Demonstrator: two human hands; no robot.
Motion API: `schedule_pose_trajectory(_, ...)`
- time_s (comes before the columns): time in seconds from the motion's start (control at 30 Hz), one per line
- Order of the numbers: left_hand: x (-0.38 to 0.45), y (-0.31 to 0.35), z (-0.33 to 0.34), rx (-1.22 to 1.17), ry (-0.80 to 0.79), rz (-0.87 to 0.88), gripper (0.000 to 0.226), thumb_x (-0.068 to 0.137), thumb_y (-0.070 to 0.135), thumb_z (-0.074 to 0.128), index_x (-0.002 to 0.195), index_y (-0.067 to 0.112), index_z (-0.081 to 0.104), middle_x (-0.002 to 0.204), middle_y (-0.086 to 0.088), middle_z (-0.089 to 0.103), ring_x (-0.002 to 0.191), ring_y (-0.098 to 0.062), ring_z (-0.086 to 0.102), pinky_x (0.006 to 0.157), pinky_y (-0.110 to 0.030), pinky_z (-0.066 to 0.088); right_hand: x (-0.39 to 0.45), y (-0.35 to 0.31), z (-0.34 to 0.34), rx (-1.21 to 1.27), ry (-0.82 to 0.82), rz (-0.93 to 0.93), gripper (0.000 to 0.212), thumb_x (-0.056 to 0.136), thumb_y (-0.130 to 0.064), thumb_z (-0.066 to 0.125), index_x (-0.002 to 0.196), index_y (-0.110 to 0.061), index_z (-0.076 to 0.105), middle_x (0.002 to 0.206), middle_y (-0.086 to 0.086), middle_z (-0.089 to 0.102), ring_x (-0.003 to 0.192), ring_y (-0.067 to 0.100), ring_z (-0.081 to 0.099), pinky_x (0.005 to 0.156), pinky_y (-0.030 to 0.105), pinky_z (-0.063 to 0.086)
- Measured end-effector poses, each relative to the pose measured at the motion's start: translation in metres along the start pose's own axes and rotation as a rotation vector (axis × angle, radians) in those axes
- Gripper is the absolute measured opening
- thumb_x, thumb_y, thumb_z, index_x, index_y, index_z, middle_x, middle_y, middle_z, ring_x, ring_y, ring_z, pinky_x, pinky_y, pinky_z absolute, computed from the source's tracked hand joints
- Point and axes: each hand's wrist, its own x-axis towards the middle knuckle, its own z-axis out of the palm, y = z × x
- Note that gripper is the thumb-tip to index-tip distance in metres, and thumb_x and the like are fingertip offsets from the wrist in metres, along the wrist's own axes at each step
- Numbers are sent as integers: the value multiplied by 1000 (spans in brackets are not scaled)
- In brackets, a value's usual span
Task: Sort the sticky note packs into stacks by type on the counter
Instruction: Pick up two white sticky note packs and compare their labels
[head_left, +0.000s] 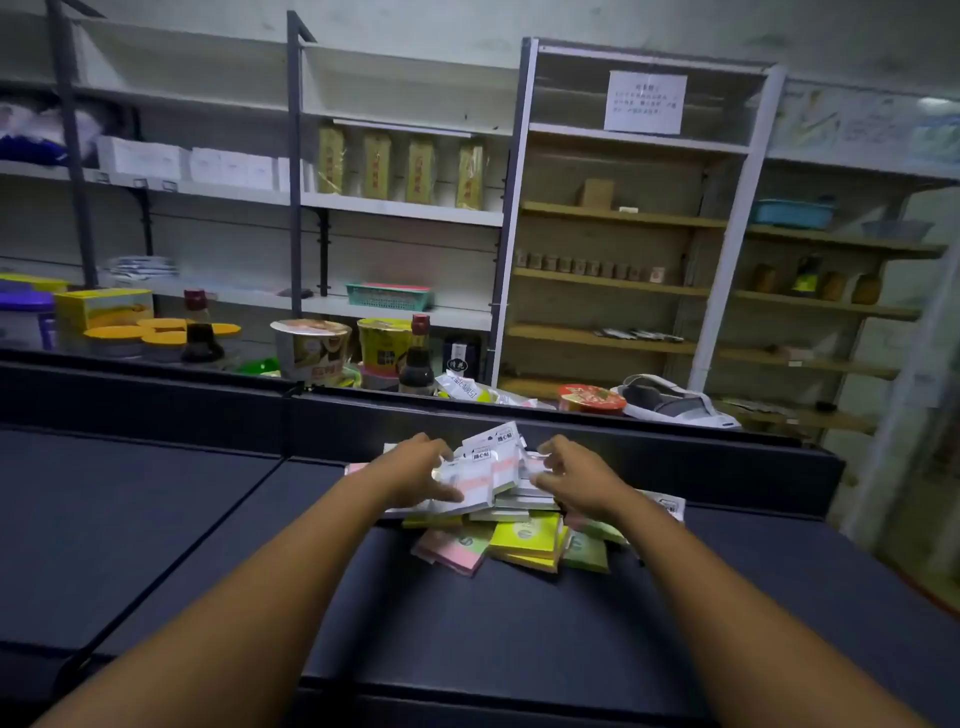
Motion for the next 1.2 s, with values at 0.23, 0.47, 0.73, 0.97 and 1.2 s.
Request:
schedule_pose_trajectory(0.23,20,-26,26,-104,4,13,79,72,57,76,140,30,50,131,-4,41,126,-24,39,110,-37,34,17,7,26,282,298,-16,22,98,-16,55,120,-15,57,119,2,61,107,15,57,92,28,45)
schedule_pose_trajectory(0.47,19,-32,41,-295,200,46,72,55,57,86,117,42,54,119,10,43,116,-14,47,99,-35,43,27,7,33,326,340,-44,18,96,-18,58,114,-20,58,114,-2,62,103,11,57,89,29,48)
schedule_pose_trajectory(0.73,10,-23,45,-473,392,127,67,58,37,92,107,44,47,105,11,56,95,-7,54,74,-19,48,38,2,38,429,432,-29,17,97,-18,58,112,-24,58,110,-6,63,103,9,59,91,34,52)
schedule_pose_trajectory(0.97,3,-21,36,-756,424,162,61,71,12,85,113,45,55,100,2,65,77,-17,70,60,-35,61,36,5,45,494,544,-26,17,97,-17,59,111,-26,60,109,-9,65,102,6,60,83,24,49)
schedule_pose_trajectory(1.2,2,-33,22,-1067,567,119,64,82,9,76,128,47,53,112,-1,64,95,-17,70,68,-36,62,33,4,44,411,444,-83,17,94,-16,61,103,-30,61,101,-12,66,93,4,61,75,22,48)
